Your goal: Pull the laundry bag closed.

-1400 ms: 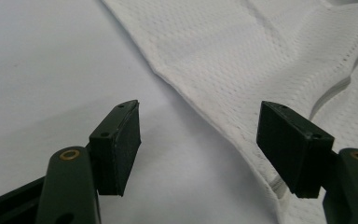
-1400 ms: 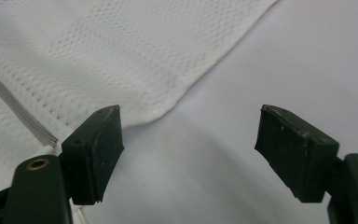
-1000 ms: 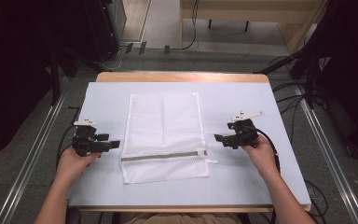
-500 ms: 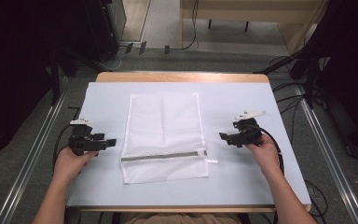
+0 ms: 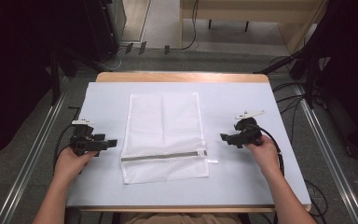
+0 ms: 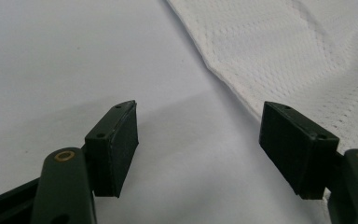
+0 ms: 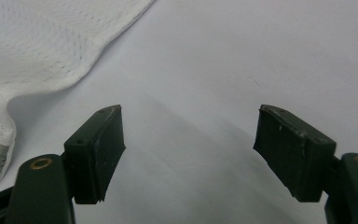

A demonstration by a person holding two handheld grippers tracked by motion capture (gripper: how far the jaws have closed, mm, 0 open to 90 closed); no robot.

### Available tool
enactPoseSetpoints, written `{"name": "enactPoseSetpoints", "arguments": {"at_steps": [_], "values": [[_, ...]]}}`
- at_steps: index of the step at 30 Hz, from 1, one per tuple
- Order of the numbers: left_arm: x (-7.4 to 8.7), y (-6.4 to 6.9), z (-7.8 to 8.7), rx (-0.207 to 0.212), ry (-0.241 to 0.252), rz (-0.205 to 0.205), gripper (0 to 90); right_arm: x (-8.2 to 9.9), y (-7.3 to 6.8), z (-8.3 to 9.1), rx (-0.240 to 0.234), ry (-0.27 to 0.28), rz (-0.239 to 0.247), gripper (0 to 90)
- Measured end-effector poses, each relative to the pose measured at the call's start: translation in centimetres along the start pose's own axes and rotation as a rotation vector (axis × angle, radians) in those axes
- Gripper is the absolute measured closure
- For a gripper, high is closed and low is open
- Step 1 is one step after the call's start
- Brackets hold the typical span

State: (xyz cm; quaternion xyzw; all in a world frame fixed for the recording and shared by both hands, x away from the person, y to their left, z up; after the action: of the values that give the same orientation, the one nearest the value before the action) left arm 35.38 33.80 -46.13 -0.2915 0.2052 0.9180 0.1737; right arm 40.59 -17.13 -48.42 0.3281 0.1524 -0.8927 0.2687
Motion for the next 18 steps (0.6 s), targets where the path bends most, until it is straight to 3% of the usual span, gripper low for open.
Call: {"name": "enactPoseSetpoints", "arguments": {"at_steps": [18], "values": [[0.13,0.06,-0.27,0.001,-0.019,-0.004,28.3,0.03,-0.05,-0.09,-0.006,-0.006,0.002,25.3]]}}
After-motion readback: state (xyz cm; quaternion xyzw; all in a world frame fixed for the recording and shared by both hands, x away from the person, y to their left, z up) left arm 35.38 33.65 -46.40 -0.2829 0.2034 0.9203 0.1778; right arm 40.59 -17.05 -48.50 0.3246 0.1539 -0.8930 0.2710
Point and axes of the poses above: each handheld gripper's, and its own axes: z roughly backward along the jaws, x roughly out of its underside, y roughly to its right, the point moved 3 cm from there along -z, roughly forward along the jaws, and after that the axes turned 1 degree about x, right-handed, at the moved point
